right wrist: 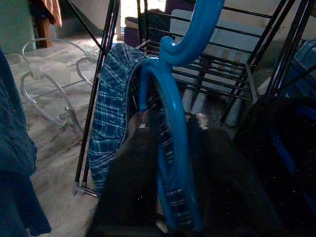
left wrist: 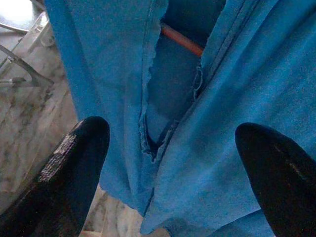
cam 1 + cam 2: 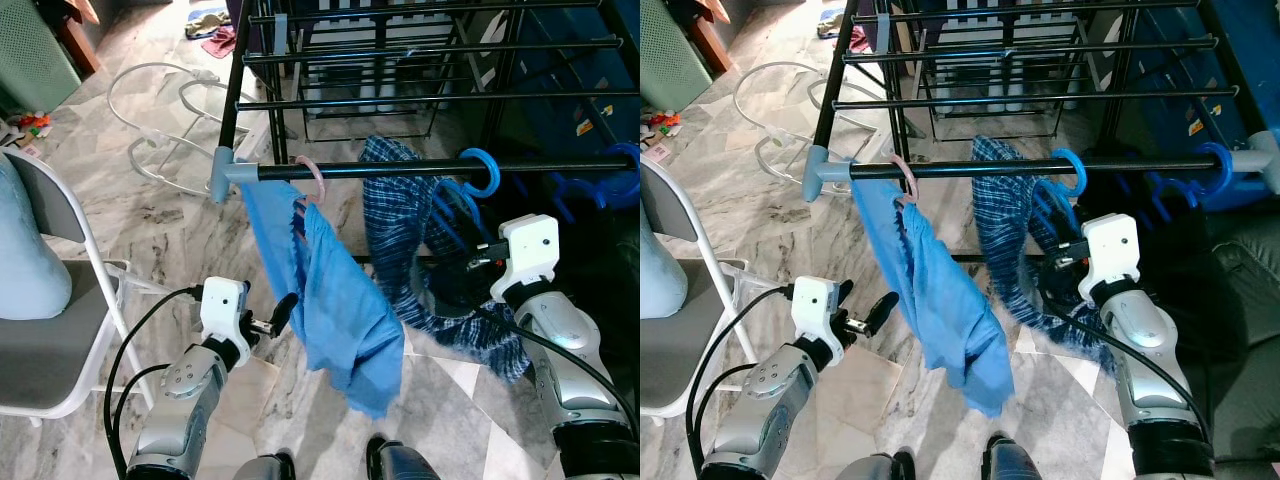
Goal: Hang hanger
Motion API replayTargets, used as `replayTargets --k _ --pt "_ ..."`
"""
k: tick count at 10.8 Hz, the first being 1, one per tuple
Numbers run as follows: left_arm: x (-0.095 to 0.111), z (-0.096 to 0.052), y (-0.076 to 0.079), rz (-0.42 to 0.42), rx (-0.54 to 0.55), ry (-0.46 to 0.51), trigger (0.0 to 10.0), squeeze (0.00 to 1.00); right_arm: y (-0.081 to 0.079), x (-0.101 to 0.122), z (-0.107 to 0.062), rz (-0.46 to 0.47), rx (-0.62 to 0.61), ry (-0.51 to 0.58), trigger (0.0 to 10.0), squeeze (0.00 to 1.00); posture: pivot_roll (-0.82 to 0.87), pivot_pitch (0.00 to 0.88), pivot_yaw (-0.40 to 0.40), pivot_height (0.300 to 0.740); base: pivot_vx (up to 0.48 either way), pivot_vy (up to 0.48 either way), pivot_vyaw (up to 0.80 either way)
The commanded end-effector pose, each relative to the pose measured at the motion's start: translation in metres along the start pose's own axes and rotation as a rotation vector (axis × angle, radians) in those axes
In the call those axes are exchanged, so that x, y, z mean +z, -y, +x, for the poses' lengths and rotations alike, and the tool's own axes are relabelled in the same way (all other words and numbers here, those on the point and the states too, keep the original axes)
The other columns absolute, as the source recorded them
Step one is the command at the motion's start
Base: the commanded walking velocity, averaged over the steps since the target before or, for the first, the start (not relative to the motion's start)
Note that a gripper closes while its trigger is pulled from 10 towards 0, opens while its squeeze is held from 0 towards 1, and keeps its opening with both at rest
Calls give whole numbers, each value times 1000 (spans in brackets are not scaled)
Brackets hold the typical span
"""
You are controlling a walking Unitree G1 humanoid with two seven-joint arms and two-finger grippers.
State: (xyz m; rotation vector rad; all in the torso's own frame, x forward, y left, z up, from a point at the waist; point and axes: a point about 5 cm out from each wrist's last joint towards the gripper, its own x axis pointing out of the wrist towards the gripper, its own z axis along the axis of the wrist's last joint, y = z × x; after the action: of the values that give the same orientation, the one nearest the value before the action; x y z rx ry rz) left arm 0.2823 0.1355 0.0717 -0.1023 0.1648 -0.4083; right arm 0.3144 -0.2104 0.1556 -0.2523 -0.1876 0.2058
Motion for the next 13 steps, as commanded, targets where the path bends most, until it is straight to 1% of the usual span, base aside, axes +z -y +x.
replayTargets --k 1,5,8,10,11,12,13 --pt "-4 -3 -4 19 5 -24 10000 0 -2 0 -2 4 -3 -1 0 0 -77 203 118 740 0 0 0" --pt "-5 -2 -4 21 7 -27 10000 0 -1 2 -3 -42 -36 9 0 0 -73 198 116 740 0 0 0" --pt "-6 -2 -3 18 7 -30 10000 0 -3 3 -3 -57 -39 15 0 0 -76 197 115 740 0 0 0" --pt "-6 -2 -3 19 8 -29 10000 0 -8 2 -5 -112 -57 11 0 0 -76 197 117 740 0 0 0" --pt "-6 -2 -3 20 8 -28 10000 0 -13 11 -9 -175 -92 69 0 0 -77 198 117 740 0 0 0" --pt "-7 -2 -4 21 6 -31 10000 0 -16 19 -12 -209 -114 117 0 0 -80 199 118 740 0 0 0" --pt "-8 -2 -3 21 4 -33 10000 0 -19 21 -15 -201 -120 125 0 0 -83 201 119 740 0 0 0"
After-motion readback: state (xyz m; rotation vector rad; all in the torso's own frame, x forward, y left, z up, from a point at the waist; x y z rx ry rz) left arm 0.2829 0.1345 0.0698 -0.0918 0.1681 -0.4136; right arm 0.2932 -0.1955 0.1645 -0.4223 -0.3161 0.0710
